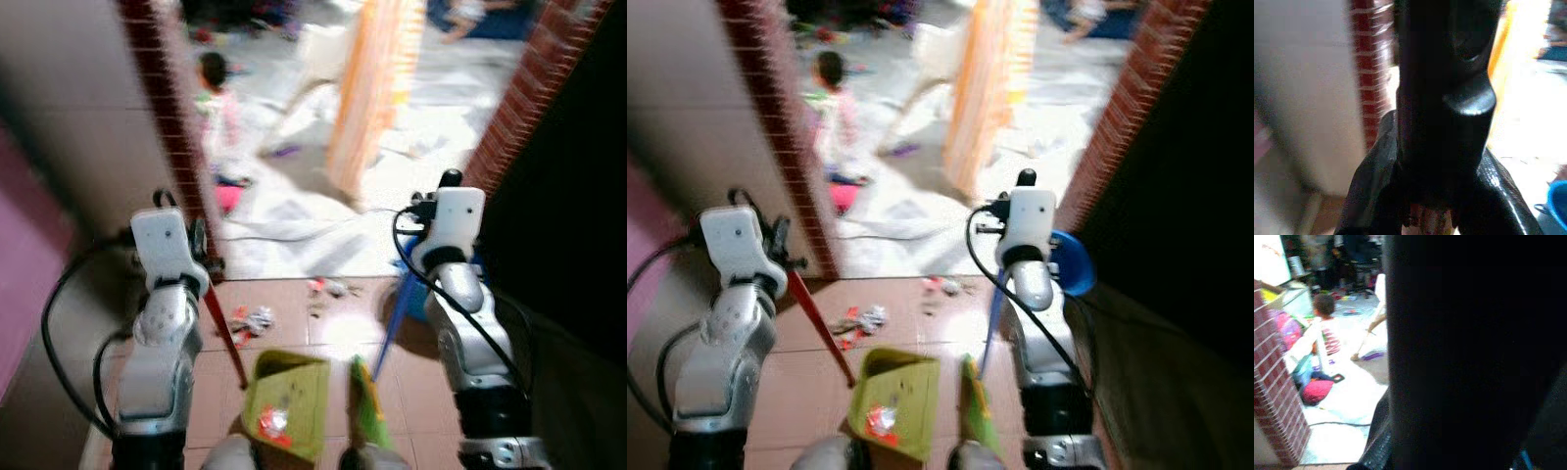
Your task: Sweep floor
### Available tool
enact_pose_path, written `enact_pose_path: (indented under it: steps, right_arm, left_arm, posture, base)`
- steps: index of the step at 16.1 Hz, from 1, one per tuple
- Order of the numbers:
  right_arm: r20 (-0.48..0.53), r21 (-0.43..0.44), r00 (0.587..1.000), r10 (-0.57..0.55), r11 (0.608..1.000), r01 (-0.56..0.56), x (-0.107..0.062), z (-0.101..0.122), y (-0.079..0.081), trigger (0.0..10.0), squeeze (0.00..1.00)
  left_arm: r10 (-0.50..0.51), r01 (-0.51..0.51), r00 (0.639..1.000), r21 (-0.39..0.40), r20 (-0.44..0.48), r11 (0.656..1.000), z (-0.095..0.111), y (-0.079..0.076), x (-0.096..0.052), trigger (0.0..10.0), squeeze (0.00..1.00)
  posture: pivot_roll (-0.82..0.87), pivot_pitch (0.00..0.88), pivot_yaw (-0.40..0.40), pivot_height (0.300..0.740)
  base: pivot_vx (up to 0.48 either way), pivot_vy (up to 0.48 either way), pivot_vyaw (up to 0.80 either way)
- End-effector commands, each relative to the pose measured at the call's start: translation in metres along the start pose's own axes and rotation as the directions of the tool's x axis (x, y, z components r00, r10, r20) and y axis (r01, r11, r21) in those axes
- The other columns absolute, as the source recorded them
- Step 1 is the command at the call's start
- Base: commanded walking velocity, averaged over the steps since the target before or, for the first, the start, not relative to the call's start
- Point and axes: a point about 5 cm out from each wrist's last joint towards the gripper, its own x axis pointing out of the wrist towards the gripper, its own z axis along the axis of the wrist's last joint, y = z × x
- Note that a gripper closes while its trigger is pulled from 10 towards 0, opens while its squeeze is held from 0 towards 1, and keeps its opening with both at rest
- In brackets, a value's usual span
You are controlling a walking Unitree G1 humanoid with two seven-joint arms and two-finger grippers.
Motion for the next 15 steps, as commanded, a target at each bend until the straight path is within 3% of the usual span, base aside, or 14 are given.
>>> enact_pose_path:
  steps: [1,9,13,15]
  right_arm:
    - [0.012,0.003,1.0,-0.029,1.0,0.029,0.003,0.005,-0.004,10.0,0.0]
    - [-0.019,0.006,0.999,-0.05,0.999,0.051,-0.002,-0.004,-0.009,10.0,0.0]
    - [-0.028,0.025,0.998,-0.06,0.998,0.06,0.002,-0.013,-0.007,10.0,0.0]
    - [-0.033,0.019,0.997,-0.063,0.998,0.064,-0.001,-0.021,-0.013,10.0,0.0]
  left_arm:
    - [-0.03,0.029,0.997,0.012,0.076,0.999,0.016,-0.005,0.002,10.0,0.0]
    - [-0.052,0.053,0.998,-0.02,0.035,0.998,0.011,-0.002,-0.001,10.0,0.0]
    - [-0.056,0.056,0.998,0.001,-0.004,0.998,-0.008,-0.006,0.003,10.0,0.0]
    - [-0.057,0.057,0.998,0.008,-0.019,0.998,-0.017,-0.008,0.006,10.0,0.0]
  posture:
    - [-0.01,0.0,0.02,0.74]
    - [0.0,0.0,0.007,0.74]
    - [-0.01,0.0,0.018,0.74]
    - [-0.01,0.0,0.019,0.74]
  base:
    - [0.0,0.0,-0.8]
    - [0.0,0.0,-0.8]
    - [0.0,0.0,-0.8]
    - [0.0,0.0,-0.66]
